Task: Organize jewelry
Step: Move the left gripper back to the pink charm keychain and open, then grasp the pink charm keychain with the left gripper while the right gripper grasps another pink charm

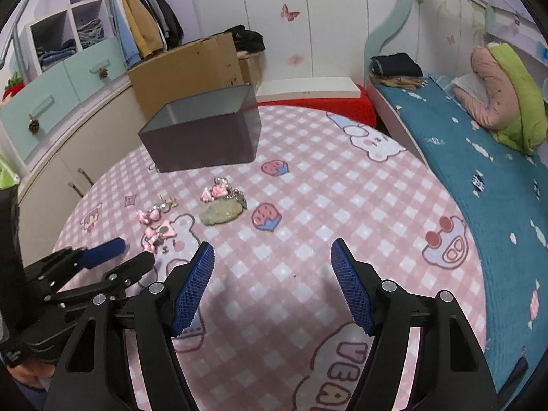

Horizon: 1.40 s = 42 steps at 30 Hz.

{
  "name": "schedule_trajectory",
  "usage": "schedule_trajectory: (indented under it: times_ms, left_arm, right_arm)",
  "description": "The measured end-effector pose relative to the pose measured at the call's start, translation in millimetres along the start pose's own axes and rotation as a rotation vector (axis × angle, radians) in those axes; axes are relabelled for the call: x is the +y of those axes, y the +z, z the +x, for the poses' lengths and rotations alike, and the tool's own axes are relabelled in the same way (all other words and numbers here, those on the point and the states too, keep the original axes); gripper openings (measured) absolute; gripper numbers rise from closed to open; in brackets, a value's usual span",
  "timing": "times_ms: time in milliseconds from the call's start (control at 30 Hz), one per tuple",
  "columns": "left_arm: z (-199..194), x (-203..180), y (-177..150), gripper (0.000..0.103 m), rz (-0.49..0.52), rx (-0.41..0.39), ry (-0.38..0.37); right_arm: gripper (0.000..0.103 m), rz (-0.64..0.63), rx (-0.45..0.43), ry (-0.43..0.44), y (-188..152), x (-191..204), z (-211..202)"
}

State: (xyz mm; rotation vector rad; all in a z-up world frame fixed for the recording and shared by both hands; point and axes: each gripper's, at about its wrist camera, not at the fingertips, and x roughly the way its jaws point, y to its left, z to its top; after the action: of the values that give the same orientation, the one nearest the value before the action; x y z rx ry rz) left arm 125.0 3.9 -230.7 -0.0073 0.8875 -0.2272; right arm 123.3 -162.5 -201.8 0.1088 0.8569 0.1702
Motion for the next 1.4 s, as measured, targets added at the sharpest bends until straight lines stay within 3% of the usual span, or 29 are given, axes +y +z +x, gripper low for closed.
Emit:
schedule_trajectory:
  times_ms: [100, 133, 167, 400, 533, 633, 900, 1133, 1200, 1267, 1300, 1400]
  left_arm:
    - [1, 0, 1, 0.029, 0.01, 0.0, 0.008]
    - [2, 1, 1, 0.017, 0.014, 0.001, 0.008]
    - [2, 2, 2, 0.014, 0.015, 0.002, 0.004]
    - [-5, 11, 2, 0.012, 0.003, 0.009, -0.055]
    - [-23, 18, 4, 0.012, -0.004, -0.03, -0.058]
    - [-36, 25, 7, 0.0, -0.007, -0.054, -0.052]
    - [-49, 50, 7, 0.0, -0.047, -0.071, -0.047]
    - [-52, 66, 1, 0.0, -0.067, -0.054, -0.104]
    - [-52, 69, -2, 0.008, -0.077, -0.05, -0.118]
    - [-53, 70, -6, 0.044, -0.082, -0.056, -0.112]
    - [-55, 70, -8, 0.049, -0.081, -0.066, -0.104]
    - [-57, 67, -15, 0.049, -0.052, -0.067, -0.116]
  right_arm:
    - [0.069, -0.001, 0.01, 0.002, -1, 1, 4]
    - [0.069, -0.002, 0.014, 0.006, -1, 2, 6]
    - [0.069, -0.003, 0.017, 0.009, -1, 3, 7]
    - [0.069, -0.025, 0.041, 0.021, -2, 15, 16]
    - [0.069, -0.047, 0.049, 0.031, -1, 26, 21]
    - [0.069, -0.08, 0.057, 0.048, 0, 40, 26]
    - [0.069, -0.176, 0.092, 0.091, 3, 82, 50]
    - [0.068, -0.219, 0.116, 0.108, 8, 102, 70]
    - [0.068, -0.229, 0.111, 0.102, 10, 106, 73]
    - [0.055, -0.241, 0.106, 0.09, 12, 107, 75]
    - [0.053, -0.249, 0.105, 0.084, 12, 107, 75]
    - [0.037, -0.266, 0.1, 0.079, 13, 107, 76]
